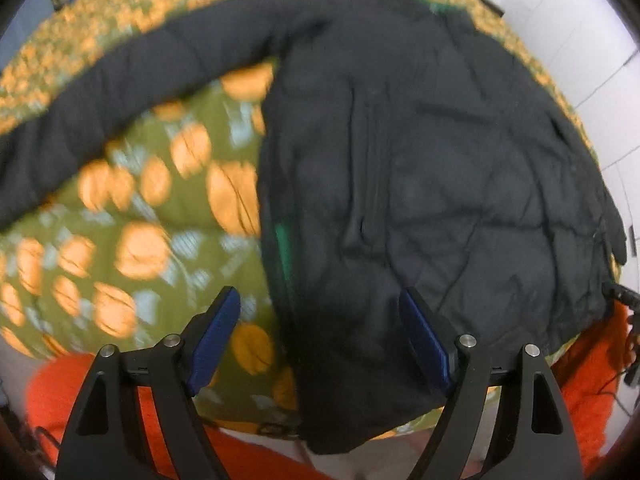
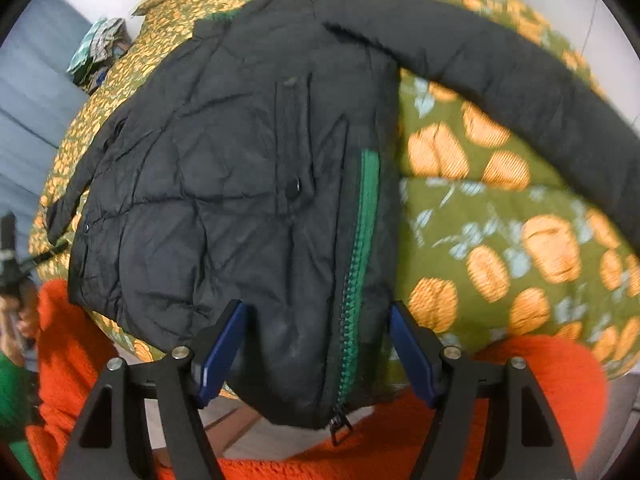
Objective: Fold large clothes
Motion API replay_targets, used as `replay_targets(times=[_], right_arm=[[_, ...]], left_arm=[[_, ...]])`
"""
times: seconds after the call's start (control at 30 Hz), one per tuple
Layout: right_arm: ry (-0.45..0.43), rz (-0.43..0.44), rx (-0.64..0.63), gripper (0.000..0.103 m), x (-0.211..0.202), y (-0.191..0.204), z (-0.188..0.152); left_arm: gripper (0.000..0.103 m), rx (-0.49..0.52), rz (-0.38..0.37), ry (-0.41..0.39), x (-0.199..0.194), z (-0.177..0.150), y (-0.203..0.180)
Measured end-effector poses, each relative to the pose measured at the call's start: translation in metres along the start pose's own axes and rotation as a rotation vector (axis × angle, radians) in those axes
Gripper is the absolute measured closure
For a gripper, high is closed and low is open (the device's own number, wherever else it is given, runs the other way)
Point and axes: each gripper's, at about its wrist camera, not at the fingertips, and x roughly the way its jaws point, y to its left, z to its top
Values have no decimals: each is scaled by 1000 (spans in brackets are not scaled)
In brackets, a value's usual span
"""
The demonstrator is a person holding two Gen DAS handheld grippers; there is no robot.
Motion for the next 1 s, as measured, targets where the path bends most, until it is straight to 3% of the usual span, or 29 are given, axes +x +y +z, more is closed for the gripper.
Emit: replay_targets(times=[0.03, 0.07, 0.1, 0.17, 0.2, 0.3, 0.43, 0.6, 0.7, 0.8, 0.87, 0.93, 1.0], right_arm=[[6, 19, 12, 29, 4, -2, 0], [10, 42, 26, 29, 7, -4, -1], [11, 60, 34, 29, 8, -4, -3], [5, 59, 23, 44, 8, -2, -5], [-1, 42, 12, 65, 7, -1, -5], [-13, 33, -8, 75, 2, 4, -6], [-21, -1, -50, 78, -5, 13, -9], [-24, -25, -57, 79, -18, 19, -24], [-37, -50, -61, 77, -14, 19, -24], [-48, -64, -37, 63, -14, 21, -20], [-60, -70, -27, 57, -20, 20, -20], [-86, -84, -27, 56, -29, 20, -17], [-123, -113, -39, 52, -41, 20, -14]], left_arm=[[27, 1, -8, 17, 6, -3, -1], [44, 3, -23, 28, 9, -5, -2], [55, 4, -50, 39, 13, -7, -2], [74, 10, -51, 27, 11, -9, -4], [78, 13, -58, 27, 10, -9, -6], [85, 33, -50, 23, 5, -10, -10], [88, 80, -38, 27, -5, -23, -15], [87, 128, -14, 36, -8, -43, -18], [81, 137, 12, 21, -10, -41, -21], [71, 143, 33, -25, -25, -42, -22], [46, 143, 31, -66, -39, -44, -22], [33, 143, 37, -139, -64, -39, -25], [26, 146, 47, -228, -92, -30, -29]])
